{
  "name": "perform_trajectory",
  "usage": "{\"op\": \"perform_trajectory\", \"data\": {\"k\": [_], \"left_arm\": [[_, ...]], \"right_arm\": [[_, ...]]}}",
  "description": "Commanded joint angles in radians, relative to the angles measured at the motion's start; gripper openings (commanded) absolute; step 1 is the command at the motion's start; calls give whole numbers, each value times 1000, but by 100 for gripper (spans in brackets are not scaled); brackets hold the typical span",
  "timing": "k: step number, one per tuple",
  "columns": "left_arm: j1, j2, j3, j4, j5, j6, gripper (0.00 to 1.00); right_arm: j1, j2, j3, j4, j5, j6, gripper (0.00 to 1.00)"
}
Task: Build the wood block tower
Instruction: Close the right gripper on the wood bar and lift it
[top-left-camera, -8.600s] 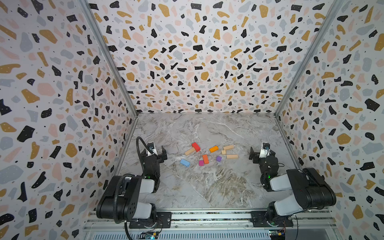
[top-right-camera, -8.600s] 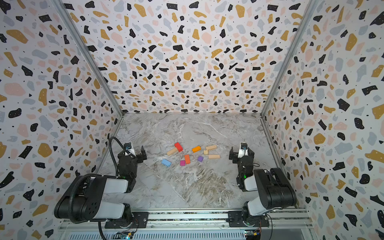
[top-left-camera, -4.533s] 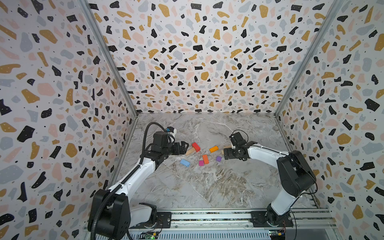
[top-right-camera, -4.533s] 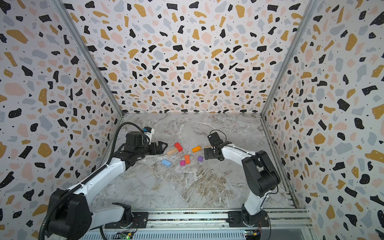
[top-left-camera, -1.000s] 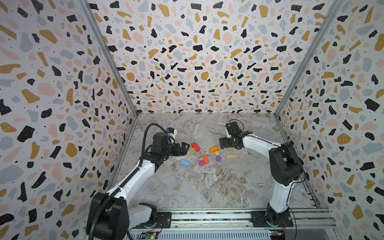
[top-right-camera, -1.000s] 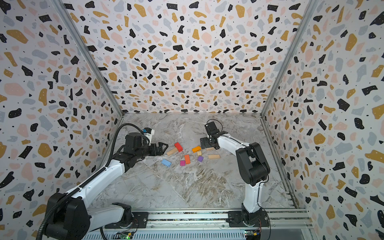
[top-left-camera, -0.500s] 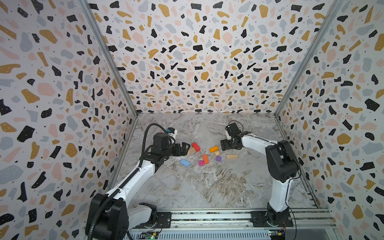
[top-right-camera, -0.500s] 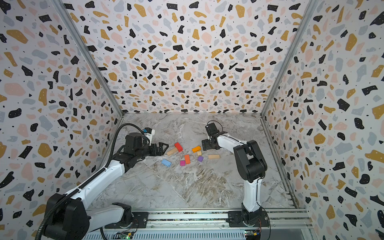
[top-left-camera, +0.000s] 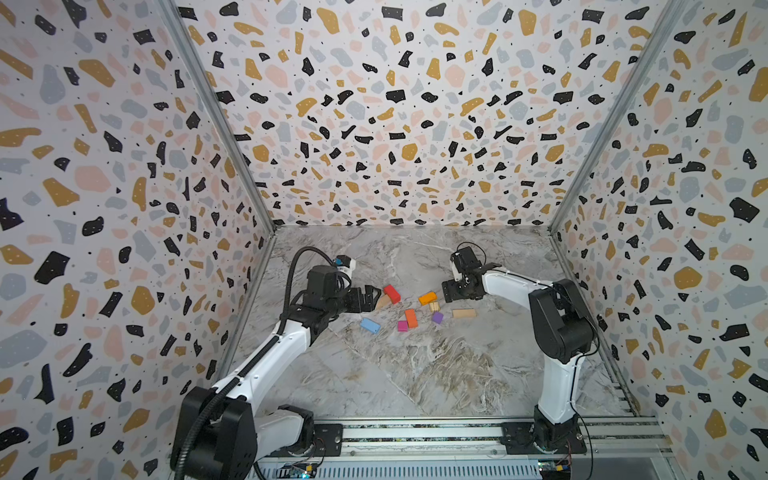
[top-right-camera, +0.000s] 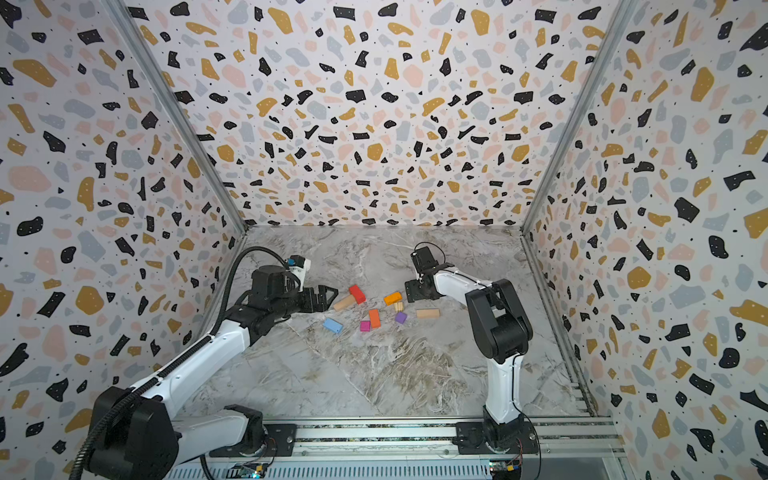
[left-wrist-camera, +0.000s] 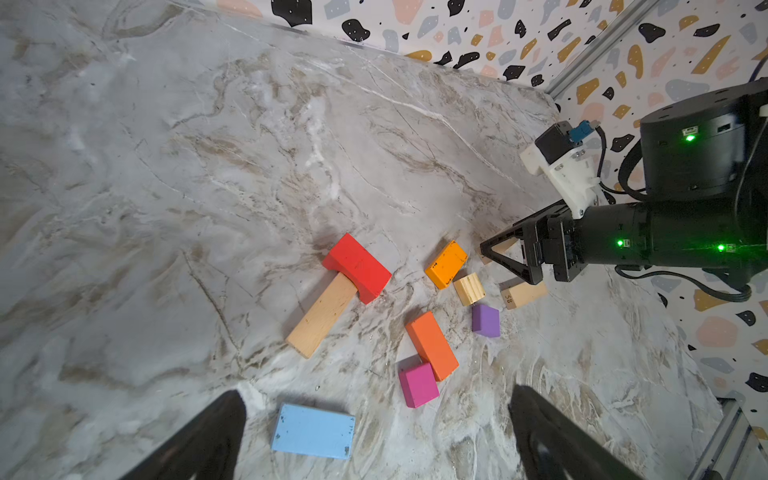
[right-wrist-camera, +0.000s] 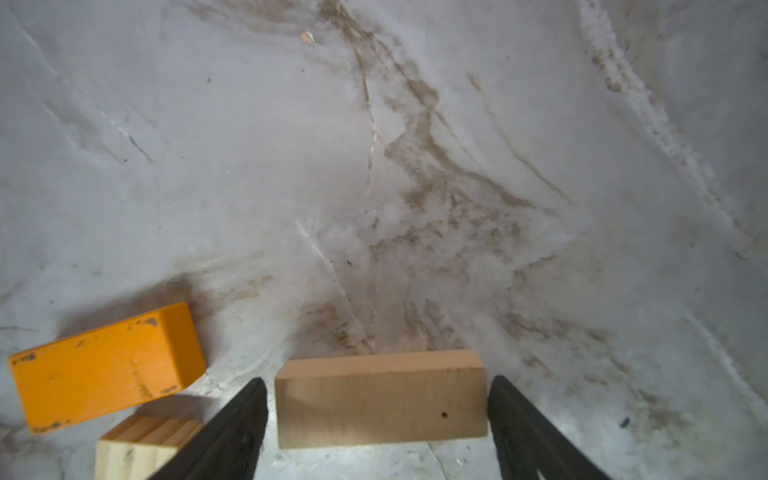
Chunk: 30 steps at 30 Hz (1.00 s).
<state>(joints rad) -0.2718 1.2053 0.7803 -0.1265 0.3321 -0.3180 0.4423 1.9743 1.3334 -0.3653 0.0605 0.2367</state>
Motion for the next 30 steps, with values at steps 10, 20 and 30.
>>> {"op": "perform_trajectory", "data": {"k": [10,20,30], "left_arm": [[-9,-13,-9,27,-4,8,100],[-9,-20,-6,24,-9,10,100],[-10,-18,-9,25,-5,7,100]], "right_arm": [[-2,2,-11,-10,16,36,75],[0,-72,-86,-15,42,240,64],[-1,-65,-101,-9,40,276,65]]}}
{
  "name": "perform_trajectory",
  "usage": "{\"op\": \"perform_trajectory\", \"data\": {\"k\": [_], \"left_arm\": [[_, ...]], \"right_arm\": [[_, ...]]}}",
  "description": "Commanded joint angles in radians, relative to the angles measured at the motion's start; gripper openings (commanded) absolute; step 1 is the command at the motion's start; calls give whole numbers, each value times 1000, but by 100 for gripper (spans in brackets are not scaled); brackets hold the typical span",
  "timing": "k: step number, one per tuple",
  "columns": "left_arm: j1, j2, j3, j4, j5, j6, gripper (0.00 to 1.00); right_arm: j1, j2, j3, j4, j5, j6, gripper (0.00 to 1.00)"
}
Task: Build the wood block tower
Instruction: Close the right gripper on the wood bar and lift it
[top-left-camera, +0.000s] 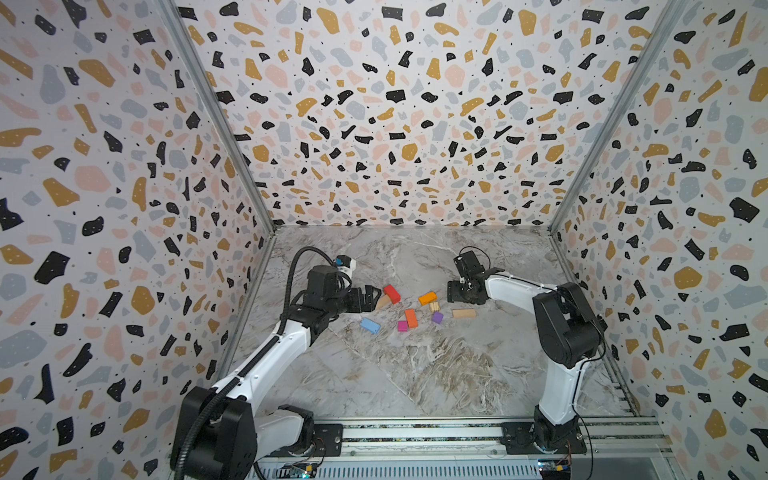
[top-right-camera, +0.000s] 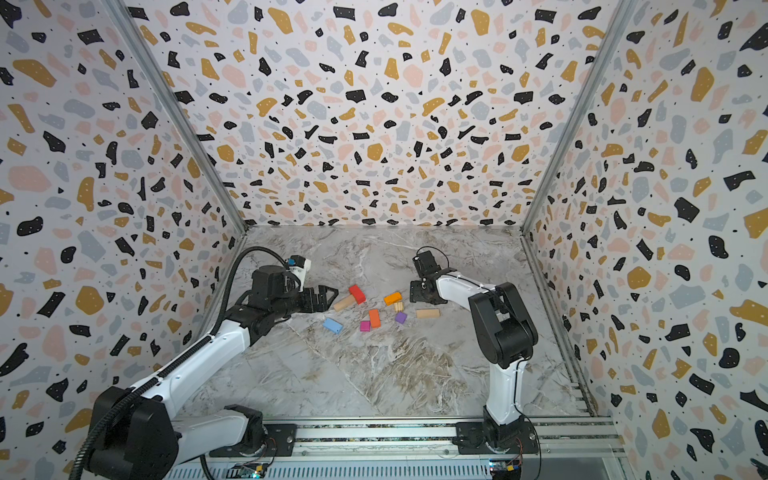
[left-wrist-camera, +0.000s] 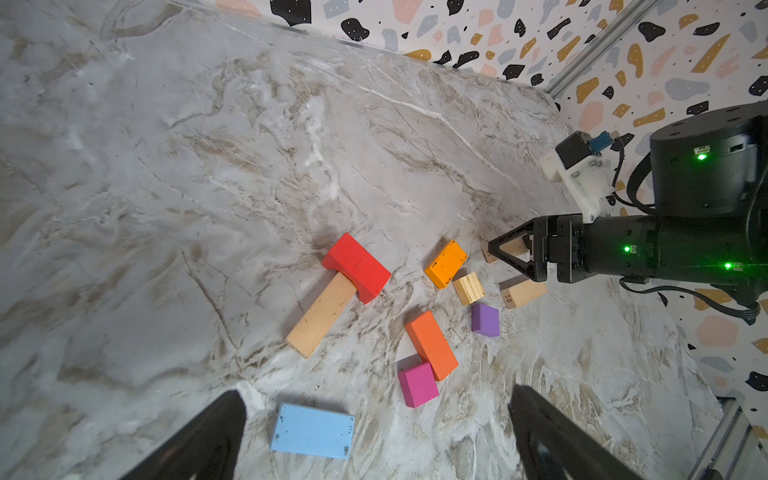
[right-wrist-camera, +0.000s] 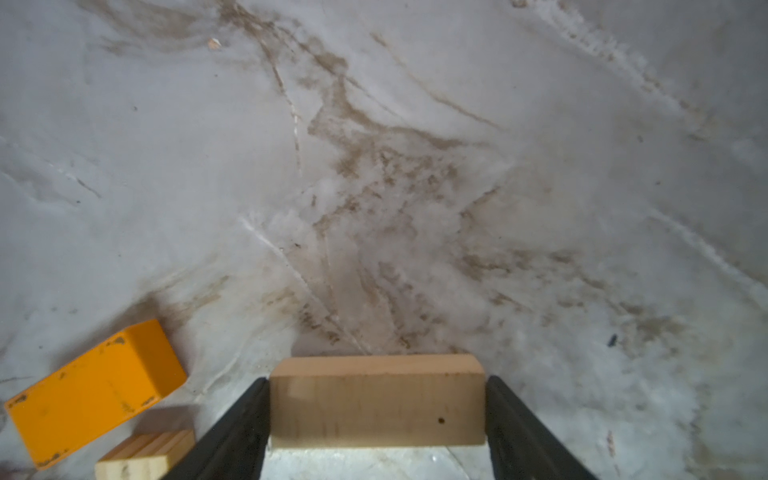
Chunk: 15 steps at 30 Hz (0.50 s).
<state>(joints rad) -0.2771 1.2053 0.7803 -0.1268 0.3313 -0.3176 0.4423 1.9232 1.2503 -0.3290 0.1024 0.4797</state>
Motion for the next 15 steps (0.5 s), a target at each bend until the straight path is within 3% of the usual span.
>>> {"op": "perform_trajectory", "data": {"k": [1,15], "left_arm": [[-5,-19,-8,24,-7,7,100],[-6,-18,-6,20,-17,13,100]], "right_arm": [[-1,-11,-17,-41,-5,29,65],[9,-1,-10,-48,15,-79,71]]}}
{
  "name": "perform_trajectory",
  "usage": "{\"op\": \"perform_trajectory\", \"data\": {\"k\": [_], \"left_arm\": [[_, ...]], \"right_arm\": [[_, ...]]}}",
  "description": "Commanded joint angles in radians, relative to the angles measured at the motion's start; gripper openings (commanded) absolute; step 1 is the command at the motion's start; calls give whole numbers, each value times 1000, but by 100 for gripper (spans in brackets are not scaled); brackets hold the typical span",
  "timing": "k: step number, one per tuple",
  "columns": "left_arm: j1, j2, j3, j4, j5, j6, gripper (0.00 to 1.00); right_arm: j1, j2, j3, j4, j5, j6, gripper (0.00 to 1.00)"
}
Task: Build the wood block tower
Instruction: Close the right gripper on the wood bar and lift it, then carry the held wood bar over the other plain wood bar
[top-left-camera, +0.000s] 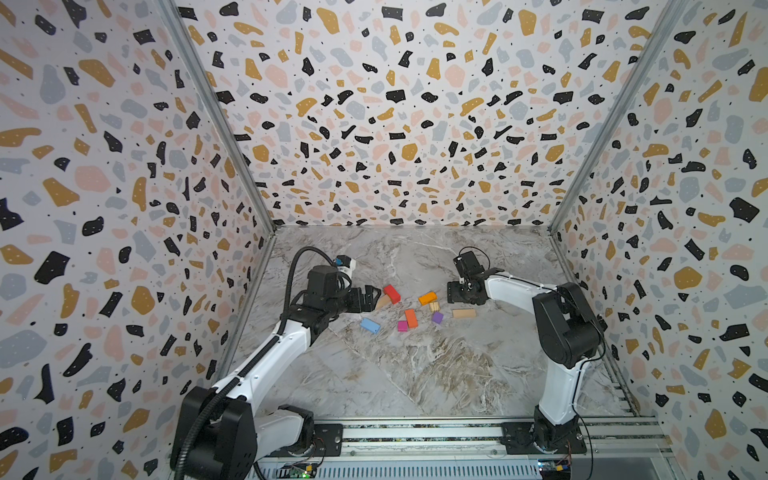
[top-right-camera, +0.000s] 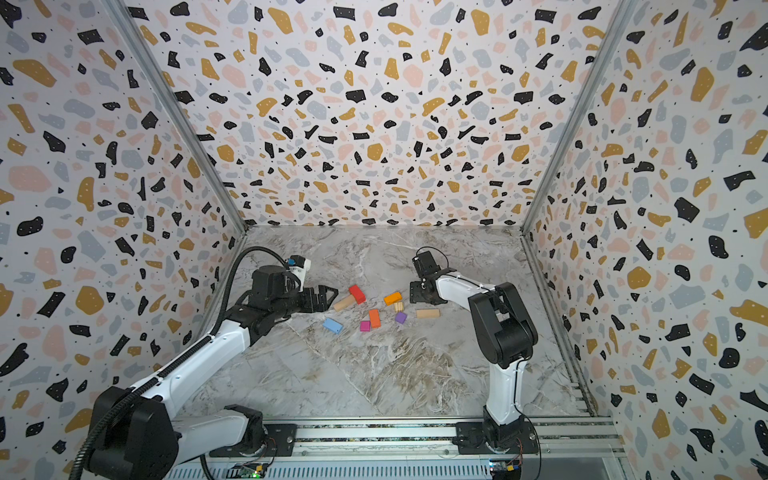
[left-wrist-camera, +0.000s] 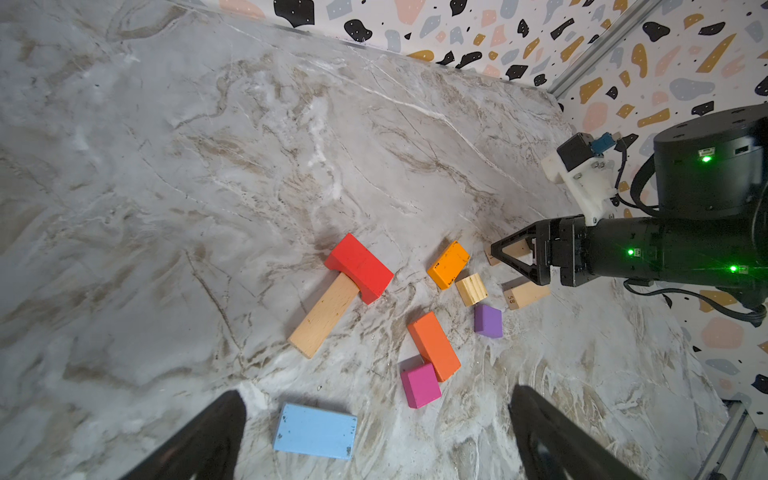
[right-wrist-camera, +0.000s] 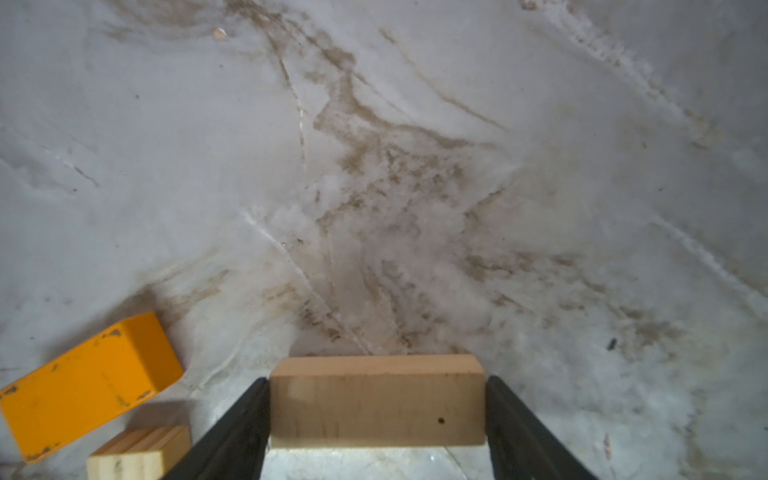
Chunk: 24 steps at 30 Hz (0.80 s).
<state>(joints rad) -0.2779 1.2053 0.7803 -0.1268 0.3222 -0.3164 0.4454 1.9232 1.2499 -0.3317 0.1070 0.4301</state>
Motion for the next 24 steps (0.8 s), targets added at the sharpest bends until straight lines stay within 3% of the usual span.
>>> {"op": "perform_trajectory", "data": {"k": [1,5,24], "left_arm": [[-6,-19,-6,19,-9,12,100],[-7,-18,-6,19,-10,13,100],[-6,-24,-7,21,-5,16,100]], "right_arm": [[5,2,-10,-47,10,-33,71],[5,3,-12,-46,11,-32,72],[4,-21,46,-95,-7,-31,97]]}}
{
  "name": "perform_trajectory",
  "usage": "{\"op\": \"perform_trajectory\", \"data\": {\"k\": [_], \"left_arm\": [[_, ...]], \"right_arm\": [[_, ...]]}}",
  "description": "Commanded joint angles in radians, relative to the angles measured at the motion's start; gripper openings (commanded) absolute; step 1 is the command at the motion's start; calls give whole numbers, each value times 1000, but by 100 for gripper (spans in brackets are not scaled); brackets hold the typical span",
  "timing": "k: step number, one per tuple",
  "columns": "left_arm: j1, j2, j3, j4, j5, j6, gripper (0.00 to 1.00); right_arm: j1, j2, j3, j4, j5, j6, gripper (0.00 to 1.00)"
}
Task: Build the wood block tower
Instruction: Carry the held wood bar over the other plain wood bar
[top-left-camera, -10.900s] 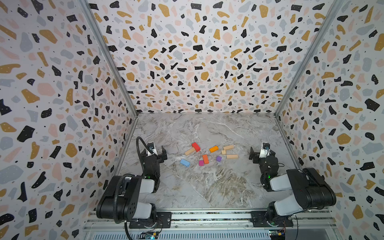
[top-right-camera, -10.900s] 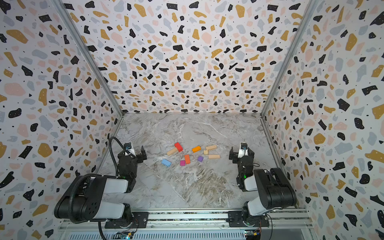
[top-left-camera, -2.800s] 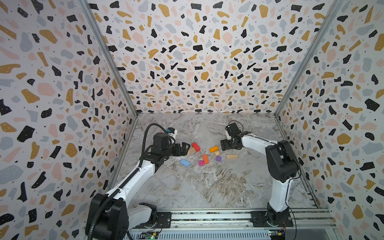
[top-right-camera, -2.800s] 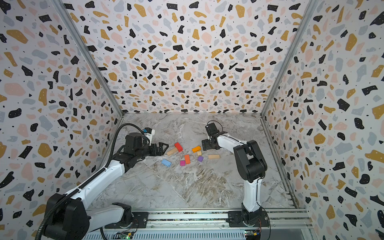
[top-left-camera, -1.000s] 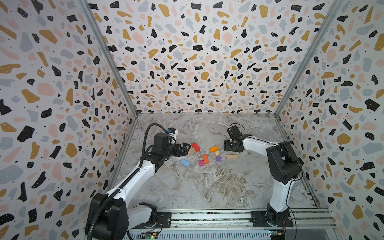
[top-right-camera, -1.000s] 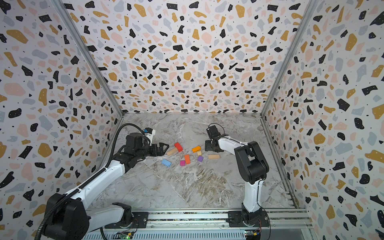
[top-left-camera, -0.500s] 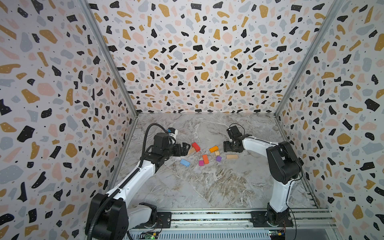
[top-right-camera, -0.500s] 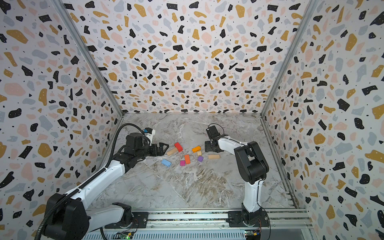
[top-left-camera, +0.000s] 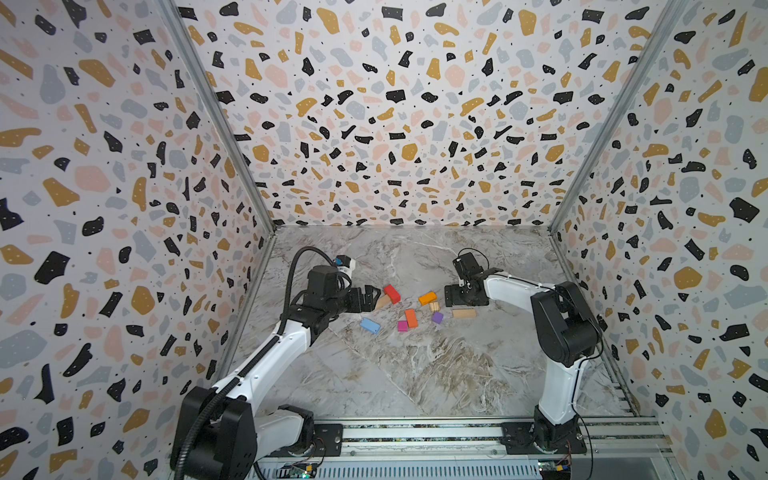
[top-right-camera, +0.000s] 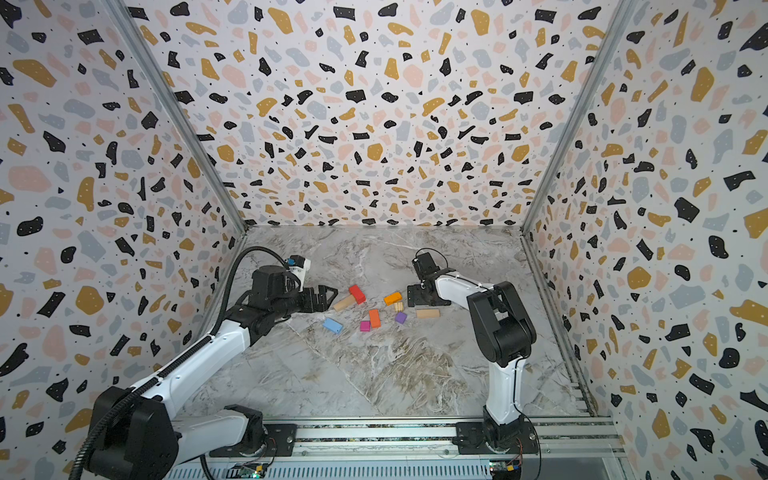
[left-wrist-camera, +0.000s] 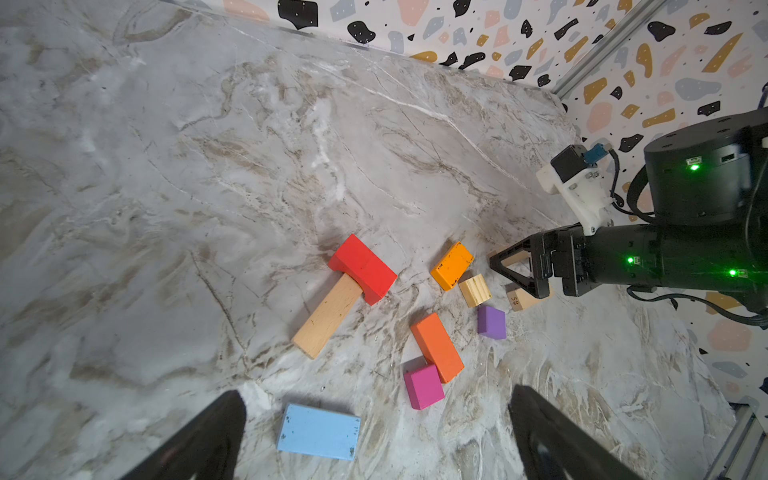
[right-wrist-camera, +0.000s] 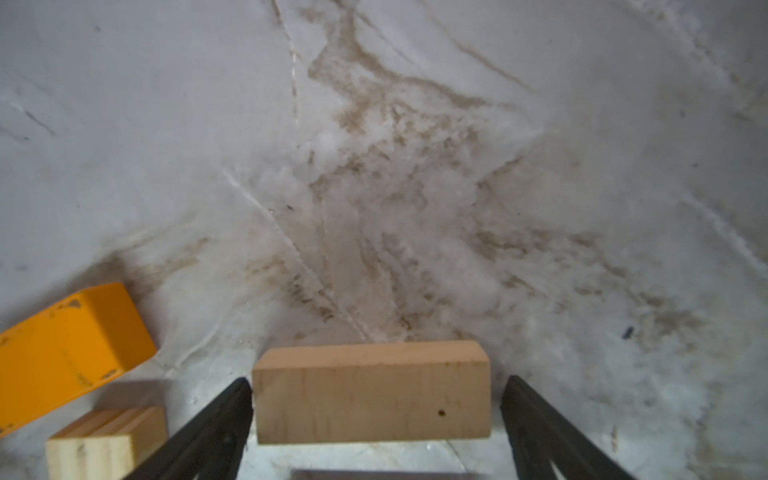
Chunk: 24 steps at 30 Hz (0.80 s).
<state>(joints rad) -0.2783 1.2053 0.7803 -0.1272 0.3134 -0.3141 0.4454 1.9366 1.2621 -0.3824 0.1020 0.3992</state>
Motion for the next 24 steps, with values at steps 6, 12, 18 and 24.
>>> {"op": "perform_trajectory", "data": {"k": [6,12,18,24], "left_arm": [[-7,-21,-8,23,6,12,100],[-8,-20,-7,25,13,9,100],[-9,-18,-9,31,20,6,100],[-10,-16,-8,31,19,8,100]], "right_arm": [[7,-122,11,-79,-14,-3,100],[14,-177,-27,-133,-9,0,100],[21,-220,-105,-115,-4,20,94],[46,-202,-132,-104,10,36,96]]}}
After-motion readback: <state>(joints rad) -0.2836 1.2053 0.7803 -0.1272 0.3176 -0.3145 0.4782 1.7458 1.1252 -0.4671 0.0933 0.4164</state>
